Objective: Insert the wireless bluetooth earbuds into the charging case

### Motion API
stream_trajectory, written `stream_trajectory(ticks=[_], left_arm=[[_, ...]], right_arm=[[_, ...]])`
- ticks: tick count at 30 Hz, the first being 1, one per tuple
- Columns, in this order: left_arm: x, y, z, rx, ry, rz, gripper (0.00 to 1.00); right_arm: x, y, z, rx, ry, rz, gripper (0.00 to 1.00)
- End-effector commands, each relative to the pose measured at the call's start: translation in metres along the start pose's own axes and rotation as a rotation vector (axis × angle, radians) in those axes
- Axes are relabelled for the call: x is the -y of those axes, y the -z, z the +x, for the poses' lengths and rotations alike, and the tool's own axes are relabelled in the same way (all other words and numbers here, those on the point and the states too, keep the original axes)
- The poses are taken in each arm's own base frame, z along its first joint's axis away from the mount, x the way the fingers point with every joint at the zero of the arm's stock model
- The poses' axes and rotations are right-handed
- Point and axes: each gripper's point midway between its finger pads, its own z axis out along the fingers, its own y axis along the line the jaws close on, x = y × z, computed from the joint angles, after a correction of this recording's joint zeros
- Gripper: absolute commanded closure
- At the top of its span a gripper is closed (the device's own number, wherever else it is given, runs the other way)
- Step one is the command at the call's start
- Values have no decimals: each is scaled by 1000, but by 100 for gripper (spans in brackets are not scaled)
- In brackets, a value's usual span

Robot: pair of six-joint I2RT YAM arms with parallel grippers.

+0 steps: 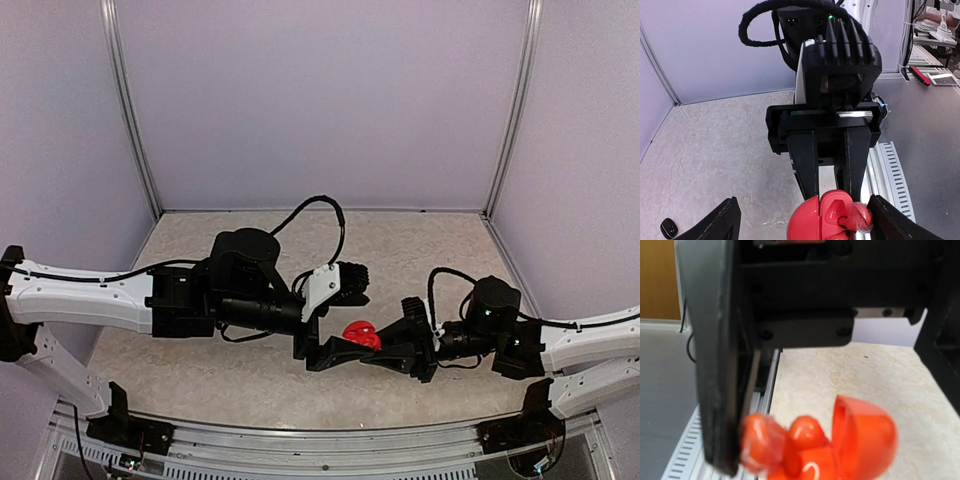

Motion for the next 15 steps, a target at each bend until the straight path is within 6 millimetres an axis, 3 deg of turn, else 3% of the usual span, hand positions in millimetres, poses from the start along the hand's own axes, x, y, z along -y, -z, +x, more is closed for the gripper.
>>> stream_trajectory(ticks=[1,5,15], left_arm=[[-5,3,-17,19,-33,-32,13],[-1,15,-41,55,-94,-77,7],[6,31,-38,5,-145,-76,3]], right_arm=[[-6,2,-13,58,-3,-9,100],[-4,1,-7,53,-28,1,100],[2,-3,-2,49,-97,19,100]])
